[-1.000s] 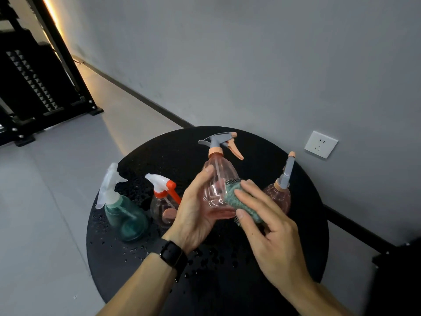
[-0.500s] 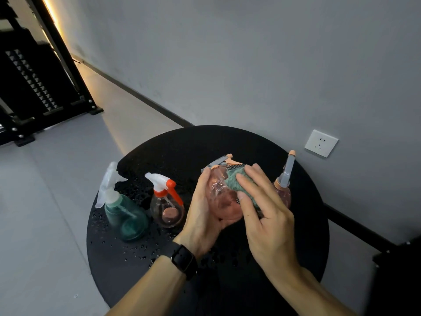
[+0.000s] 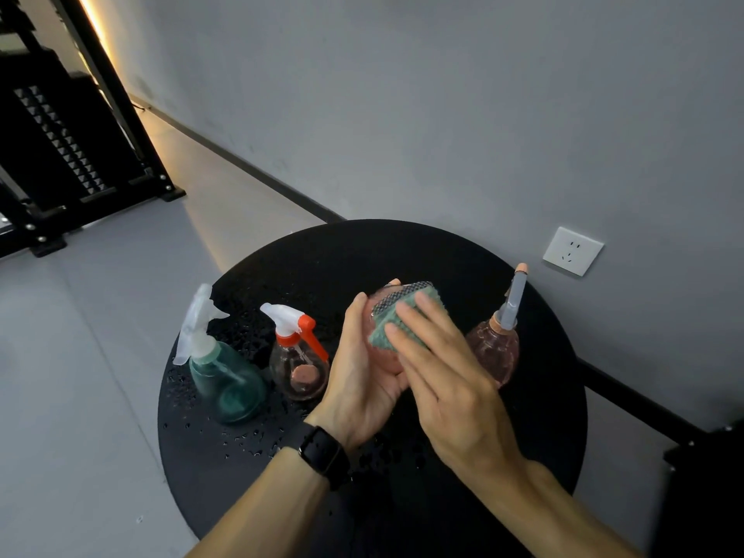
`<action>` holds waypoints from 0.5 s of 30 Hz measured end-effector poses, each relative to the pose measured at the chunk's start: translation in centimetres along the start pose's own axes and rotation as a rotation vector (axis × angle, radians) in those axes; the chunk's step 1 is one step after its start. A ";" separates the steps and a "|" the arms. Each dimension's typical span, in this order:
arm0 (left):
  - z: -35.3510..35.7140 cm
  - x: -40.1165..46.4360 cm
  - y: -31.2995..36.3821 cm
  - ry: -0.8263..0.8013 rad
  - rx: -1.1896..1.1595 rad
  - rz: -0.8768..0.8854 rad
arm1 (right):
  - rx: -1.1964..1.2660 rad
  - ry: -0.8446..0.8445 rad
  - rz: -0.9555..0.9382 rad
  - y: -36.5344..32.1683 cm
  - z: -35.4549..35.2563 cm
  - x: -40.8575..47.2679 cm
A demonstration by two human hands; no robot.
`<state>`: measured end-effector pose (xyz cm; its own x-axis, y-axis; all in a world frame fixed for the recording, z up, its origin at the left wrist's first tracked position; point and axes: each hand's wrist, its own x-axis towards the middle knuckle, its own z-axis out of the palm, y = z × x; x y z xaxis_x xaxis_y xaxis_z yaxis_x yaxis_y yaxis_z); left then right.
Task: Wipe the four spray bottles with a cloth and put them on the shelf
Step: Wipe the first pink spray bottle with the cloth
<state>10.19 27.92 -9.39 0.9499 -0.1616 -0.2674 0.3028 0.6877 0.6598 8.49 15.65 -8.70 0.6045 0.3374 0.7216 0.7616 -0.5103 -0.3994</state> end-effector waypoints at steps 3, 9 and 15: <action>0.0 0.0 0.6 -0.015 -0.056 -0.003 | 0.012 -0.108 -0.067 0.0 0.2 -1.0; 0.4 0.1 1.2 0.004 0.005 0.023 | -0.065 -0.059 -0.076 0.7 -0.6 -1.9; 0.5 0.0 1.2 -0.041 0.051 0.042 | -0.087 0.110 0.081 1.3 -0.9 -0.7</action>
<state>10.55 28.42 -8.25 0.9641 -0.1629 -0.2099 0.2647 0.6581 0.7049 8.82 14.06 -9.25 0.6301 0.2066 0.7485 0.6859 -0.6001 -0.4117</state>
